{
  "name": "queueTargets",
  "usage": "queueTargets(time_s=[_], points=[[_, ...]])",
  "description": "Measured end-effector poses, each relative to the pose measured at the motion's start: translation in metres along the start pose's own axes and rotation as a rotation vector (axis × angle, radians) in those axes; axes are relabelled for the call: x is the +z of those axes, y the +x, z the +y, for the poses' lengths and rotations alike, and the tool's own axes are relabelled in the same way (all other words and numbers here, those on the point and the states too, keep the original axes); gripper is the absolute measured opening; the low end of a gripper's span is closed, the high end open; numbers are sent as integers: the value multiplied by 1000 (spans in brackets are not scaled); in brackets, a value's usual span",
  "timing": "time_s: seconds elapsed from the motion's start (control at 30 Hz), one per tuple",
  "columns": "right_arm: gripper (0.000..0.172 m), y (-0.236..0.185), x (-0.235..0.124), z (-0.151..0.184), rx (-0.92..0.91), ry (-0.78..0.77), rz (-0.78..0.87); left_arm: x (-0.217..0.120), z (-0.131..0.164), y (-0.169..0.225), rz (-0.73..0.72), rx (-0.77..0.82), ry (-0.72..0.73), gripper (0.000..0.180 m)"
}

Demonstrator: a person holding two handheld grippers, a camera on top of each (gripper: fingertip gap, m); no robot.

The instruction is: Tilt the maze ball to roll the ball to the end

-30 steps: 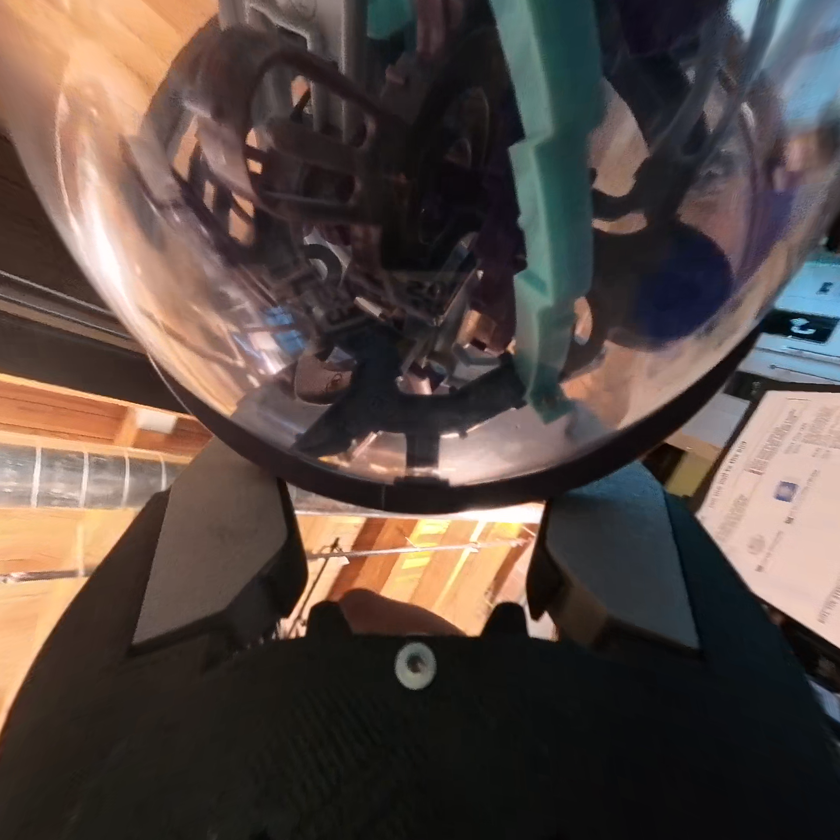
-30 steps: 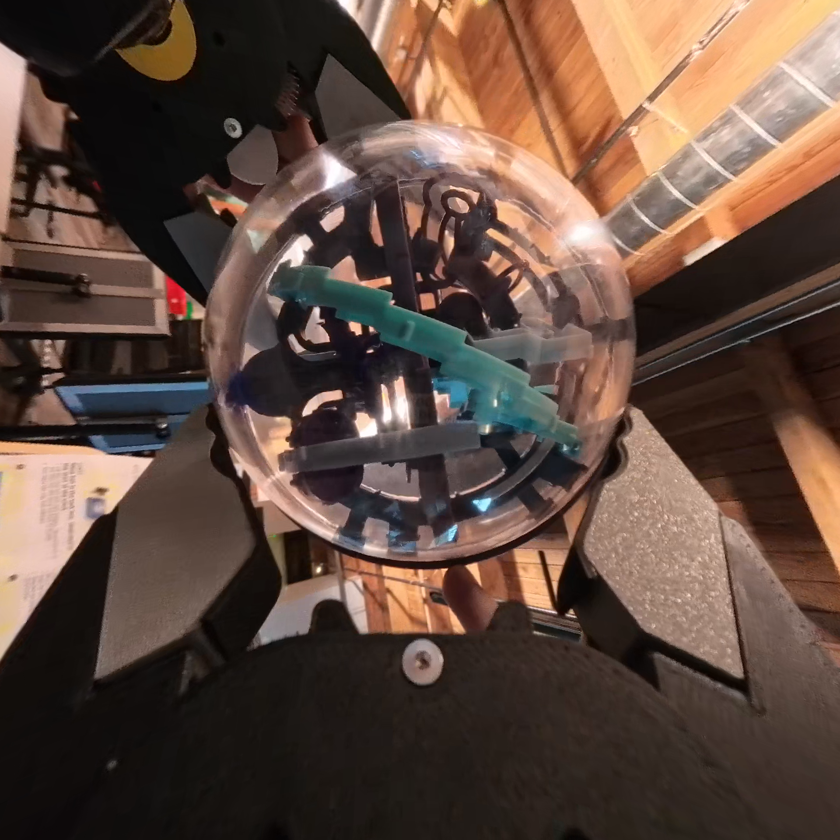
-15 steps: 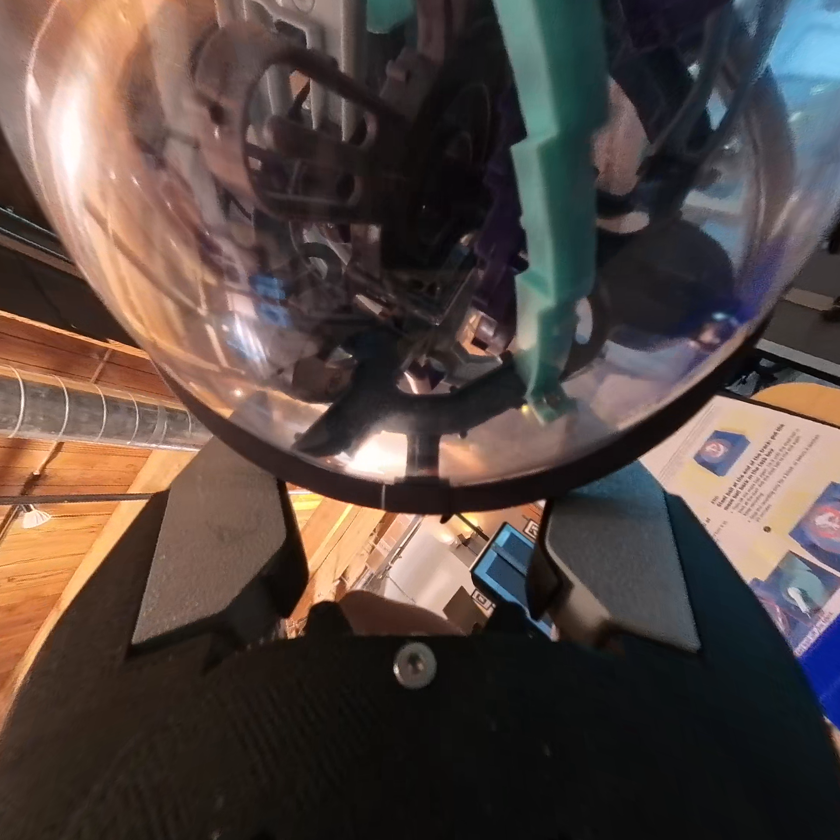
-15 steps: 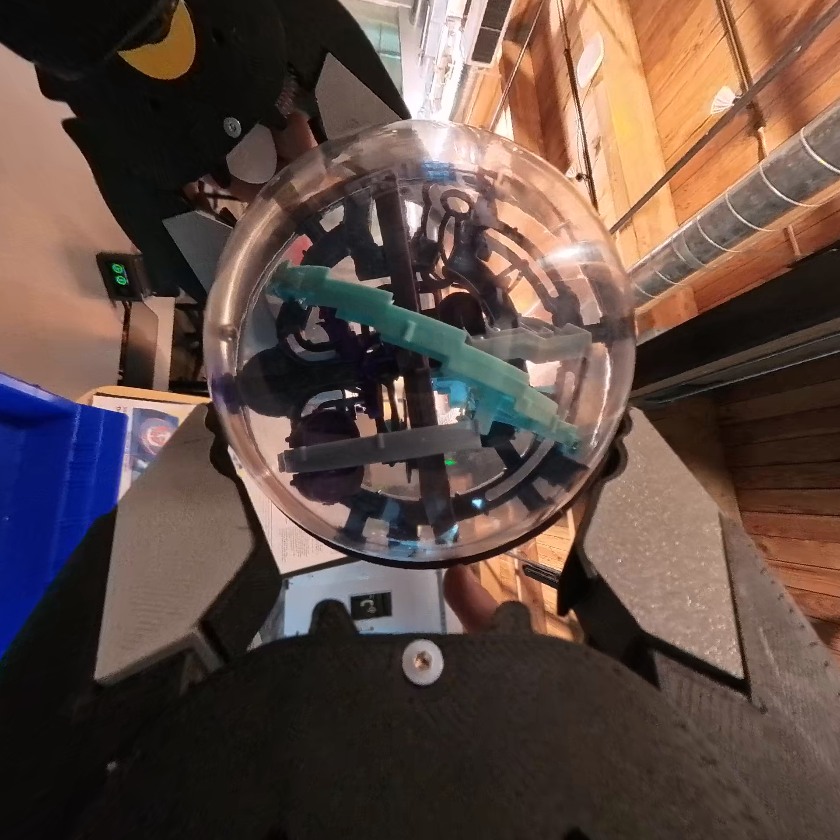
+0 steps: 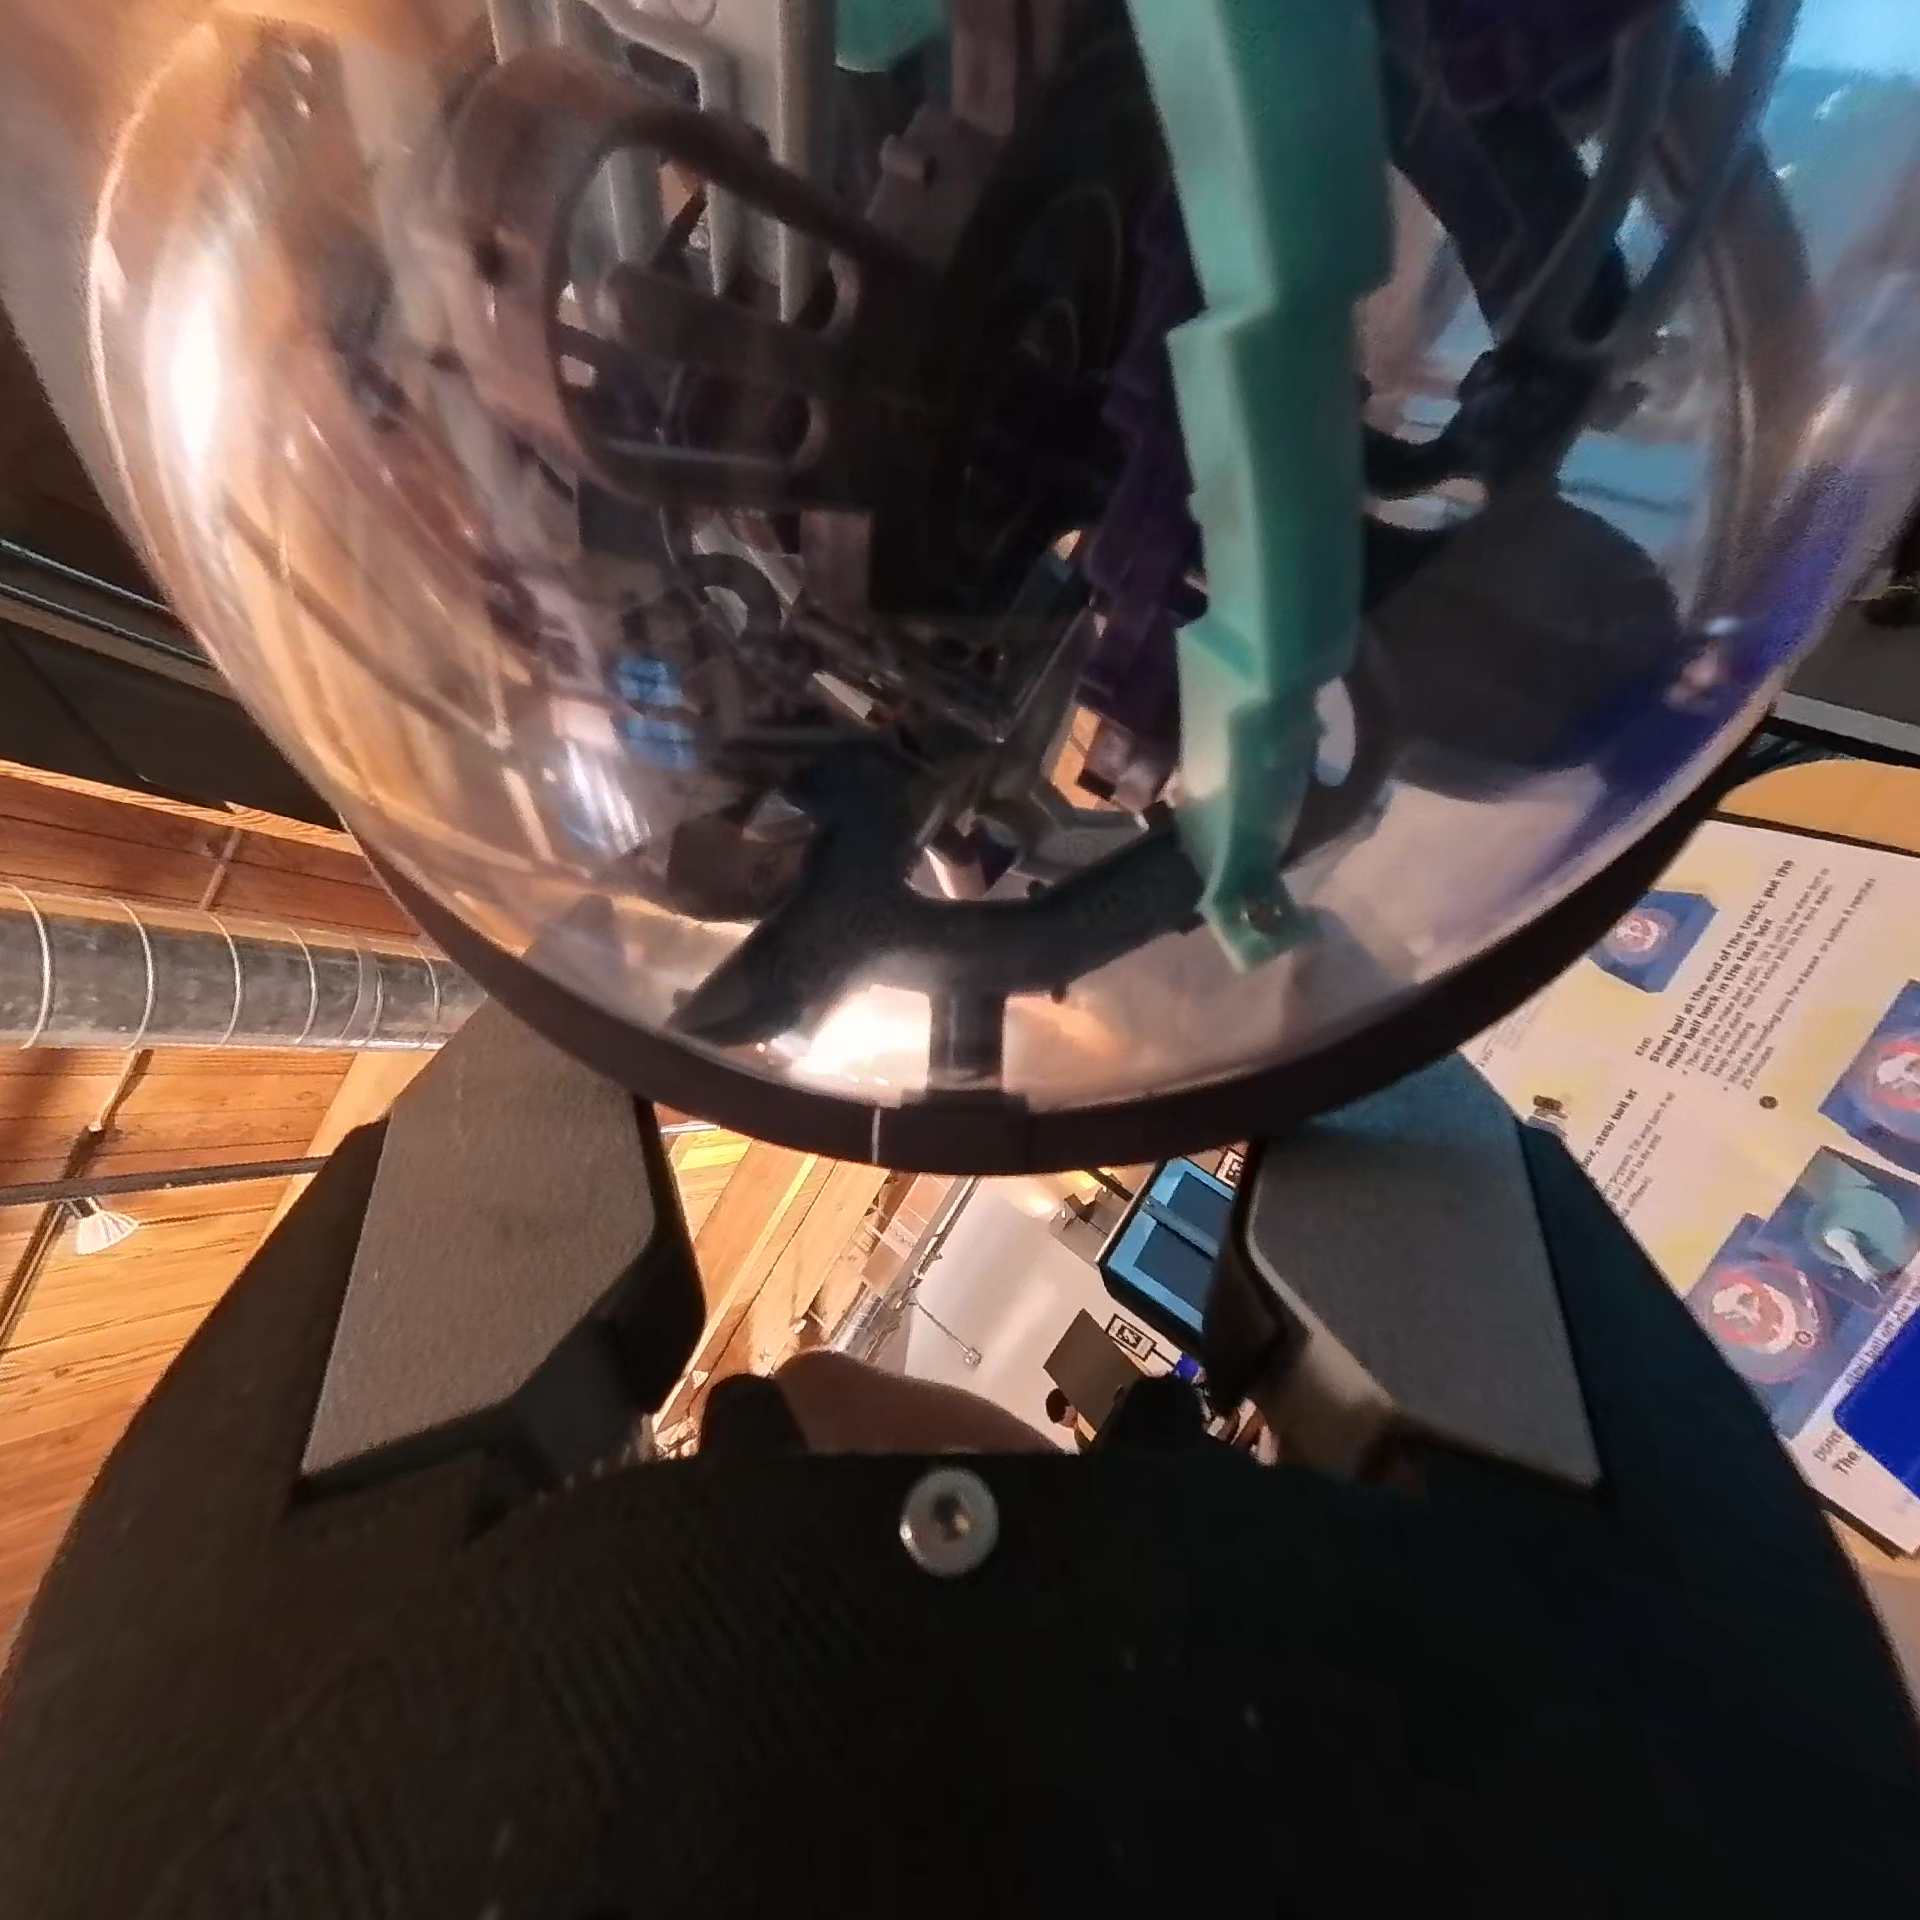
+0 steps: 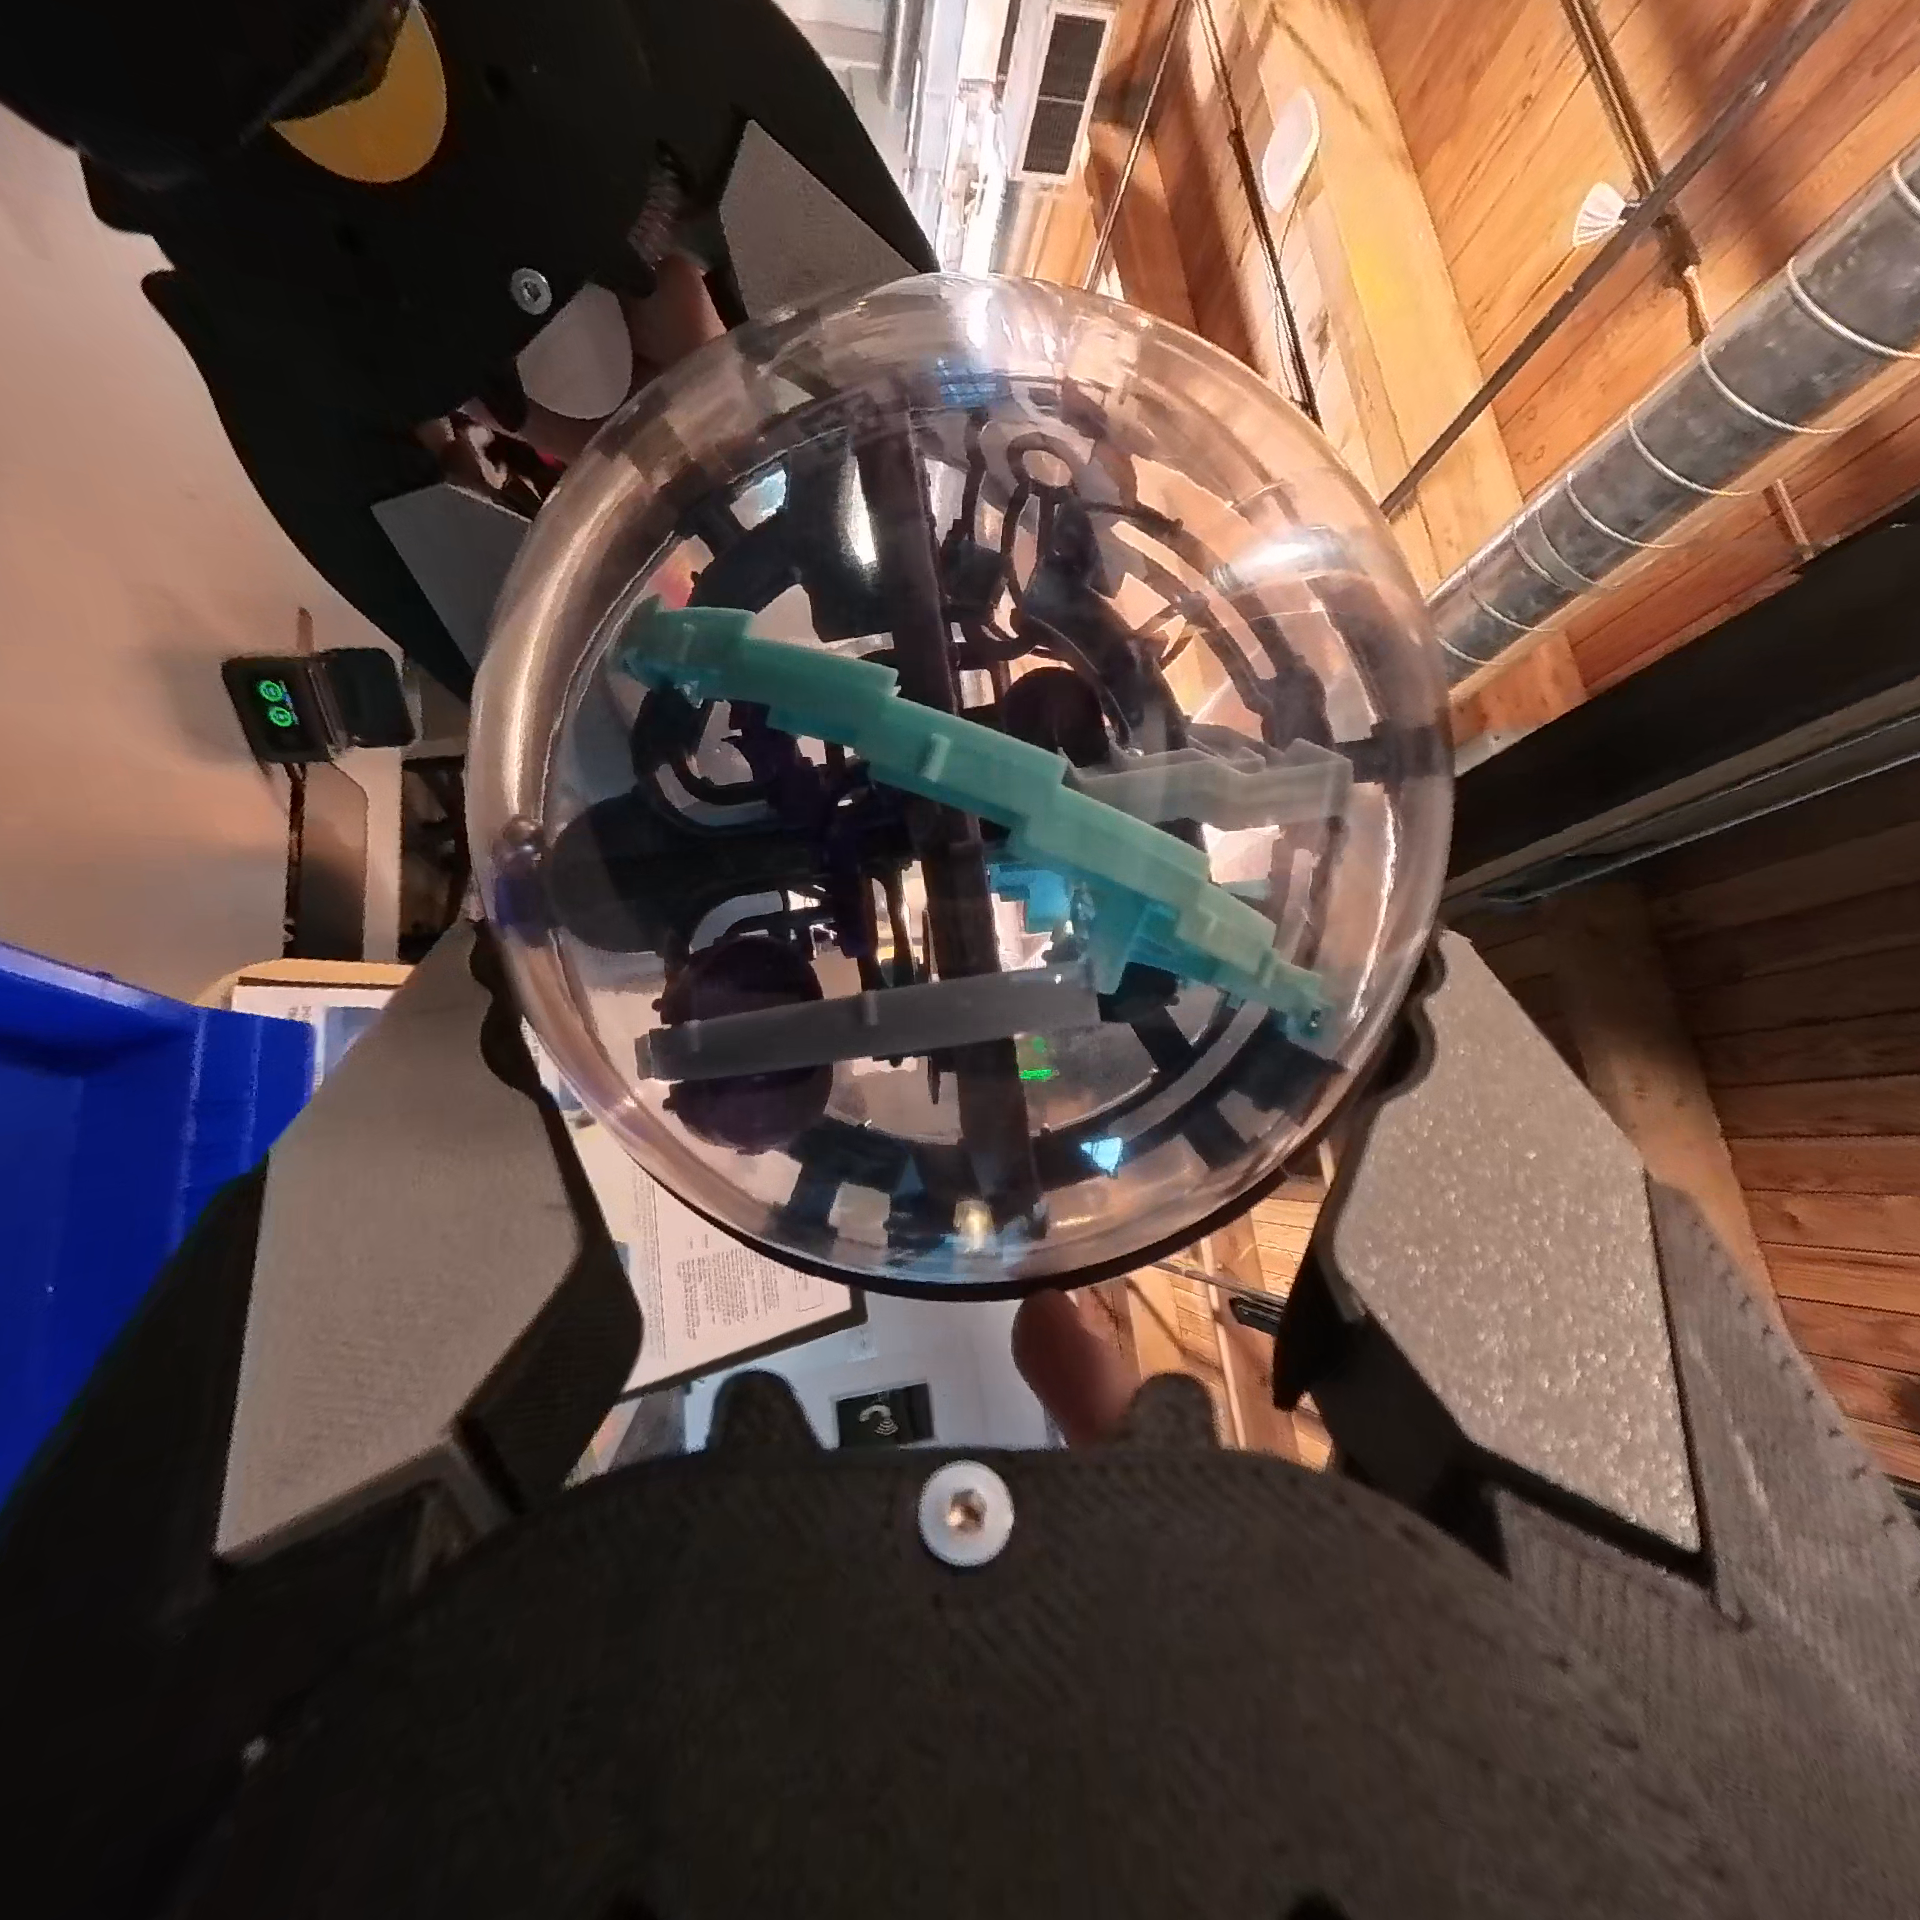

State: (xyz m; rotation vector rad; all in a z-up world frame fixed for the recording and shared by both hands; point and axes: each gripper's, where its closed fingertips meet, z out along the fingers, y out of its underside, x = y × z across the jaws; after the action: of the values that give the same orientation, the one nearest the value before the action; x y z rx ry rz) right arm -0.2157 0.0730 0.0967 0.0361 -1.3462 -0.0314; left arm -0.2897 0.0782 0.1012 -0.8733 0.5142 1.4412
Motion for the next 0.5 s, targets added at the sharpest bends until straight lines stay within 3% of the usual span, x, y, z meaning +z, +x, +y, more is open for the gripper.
queueTargets(time_s=[0.03, 0.5], points=[[158, -1, 0, 0, 4, 1, -1, -1, 0, 1, 4, 1, -2, 123], [159, -34, 0, -5, 114, 16, -36, -25, 15, 23, 99, 14, -59, 123]])
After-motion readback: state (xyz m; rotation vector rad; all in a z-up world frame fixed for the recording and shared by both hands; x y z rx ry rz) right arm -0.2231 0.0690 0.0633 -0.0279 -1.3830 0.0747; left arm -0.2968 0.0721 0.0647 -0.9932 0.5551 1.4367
